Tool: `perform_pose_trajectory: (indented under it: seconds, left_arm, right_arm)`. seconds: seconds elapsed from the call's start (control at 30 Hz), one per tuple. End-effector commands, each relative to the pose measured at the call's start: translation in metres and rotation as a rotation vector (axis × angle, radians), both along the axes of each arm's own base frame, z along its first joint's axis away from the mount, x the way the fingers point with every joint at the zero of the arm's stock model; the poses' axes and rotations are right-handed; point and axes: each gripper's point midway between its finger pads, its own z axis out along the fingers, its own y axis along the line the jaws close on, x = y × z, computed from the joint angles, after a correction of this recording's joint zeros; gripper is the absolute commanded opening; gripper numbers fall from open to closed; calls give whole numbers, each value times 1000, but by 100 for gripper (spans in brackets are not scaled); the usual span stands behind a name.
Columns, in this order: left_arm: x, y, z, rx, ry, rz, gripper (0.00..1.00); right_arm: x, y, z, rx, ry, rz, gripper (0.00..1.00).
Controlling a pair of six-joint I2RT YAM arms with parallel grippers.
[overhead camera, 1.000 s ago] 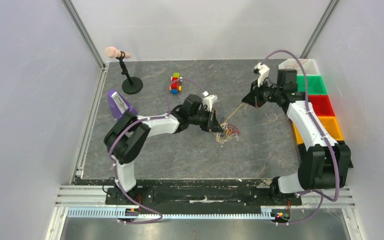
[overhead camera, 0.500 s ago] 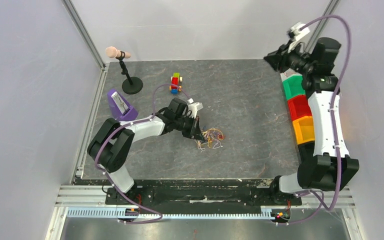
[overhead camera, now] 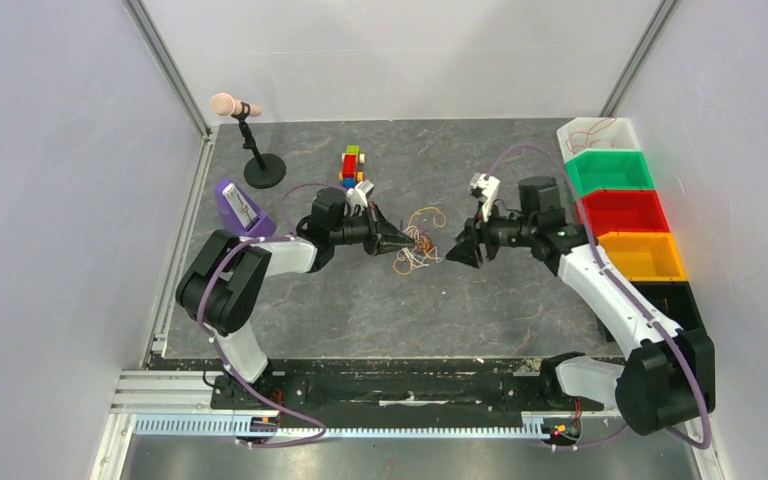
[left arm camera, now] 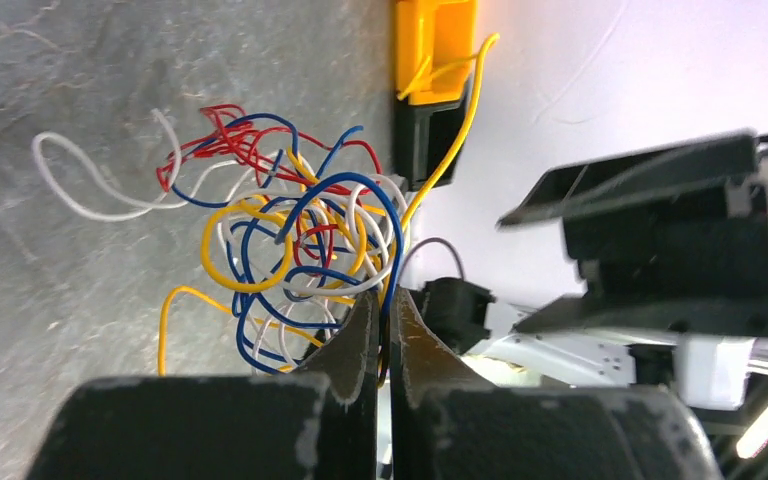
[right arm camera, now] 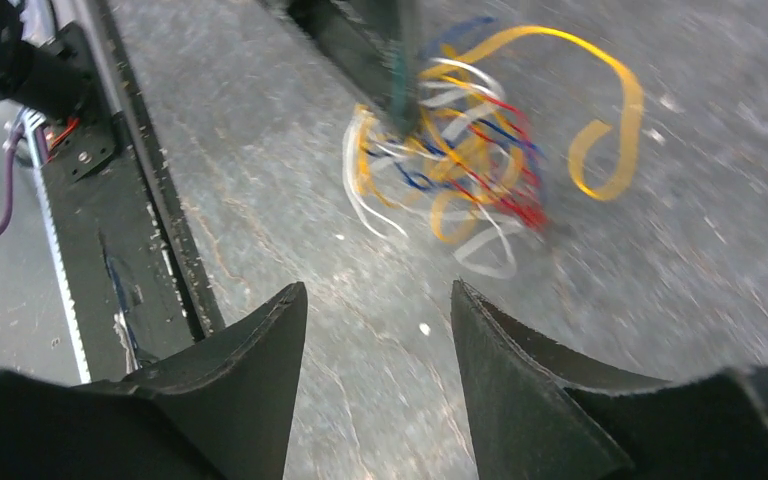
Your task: Untangle the cables
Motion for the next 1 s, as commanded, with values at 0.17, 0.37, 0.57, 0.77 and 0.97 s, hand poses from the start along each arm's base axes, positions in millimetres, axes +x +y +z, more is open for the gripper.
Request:
perform_pose_trajectory:
  seconds: [0.17, 0.37, 0.57, 0.77, 0.97]
  left_arm:
    - [2, -8, 31, -139, 60, 20, 2]
    - [-1, -7, 35, -149, 49, 19, 2]
    - [-1, -4, 38, -158, 48, 23, 2]
    - [7, 1, 41, -165, 42, 52, 2]
    - [17, 23, 32, -104, 22, 115, 14]
  right_arm:
    - [-6, 73, -9, 4, -161, 152, 59]
    - [7, 81, -23, -47, -213, 143, 48]
    - [12, 77, -41, -101, -232, 153, 39]
    - [0, 75, -52, -125, -192, 210, 2]
    - [12, 50, -35, -212, -269, 87, 0]
